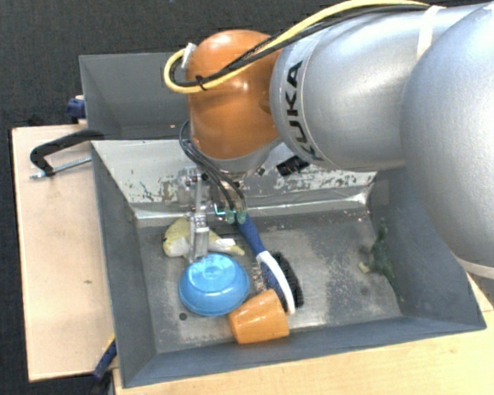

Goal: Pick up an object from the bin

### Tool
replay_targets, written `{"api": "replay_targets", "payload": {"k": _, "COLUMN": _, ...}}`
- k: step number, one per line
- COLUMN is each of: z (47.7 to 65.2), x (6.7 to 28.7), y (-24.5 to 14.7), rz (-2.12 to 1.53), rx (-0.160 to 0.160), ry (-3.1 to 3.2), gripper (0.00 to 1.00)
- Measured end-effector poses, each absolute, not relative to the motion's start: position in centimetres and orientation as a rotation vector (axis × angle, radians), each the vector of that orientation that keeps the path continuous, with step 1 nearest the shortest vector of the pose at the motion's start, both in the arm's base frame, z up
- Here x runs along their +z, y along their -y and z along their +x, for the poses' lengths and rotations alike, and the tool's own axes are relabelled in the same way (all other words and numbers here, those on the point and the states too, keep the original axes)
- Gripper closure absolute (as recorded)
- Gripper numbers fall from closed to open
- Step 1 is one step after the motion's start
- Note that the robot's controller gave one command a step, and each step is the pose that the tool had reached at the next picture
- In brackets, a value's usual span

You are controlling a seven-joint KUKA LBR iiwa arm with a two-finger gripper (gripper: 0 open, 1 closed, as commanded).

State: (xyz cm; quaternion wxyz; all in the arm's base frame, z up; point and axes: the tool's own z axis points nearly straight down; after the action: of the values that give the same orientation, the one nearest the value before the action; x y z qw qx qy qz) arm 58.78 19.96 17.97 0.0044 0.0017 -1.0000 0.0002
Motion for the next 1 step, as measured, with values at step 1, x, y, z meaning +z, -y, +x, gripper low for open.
{"api": "replay_targets", "payload": {"k": 1, "z": 58.33, "x": 7.19, "y": -17.96, "rz": -0.109, "rx": -0.007, "ry": 3.138, "gripper": 0.0}}
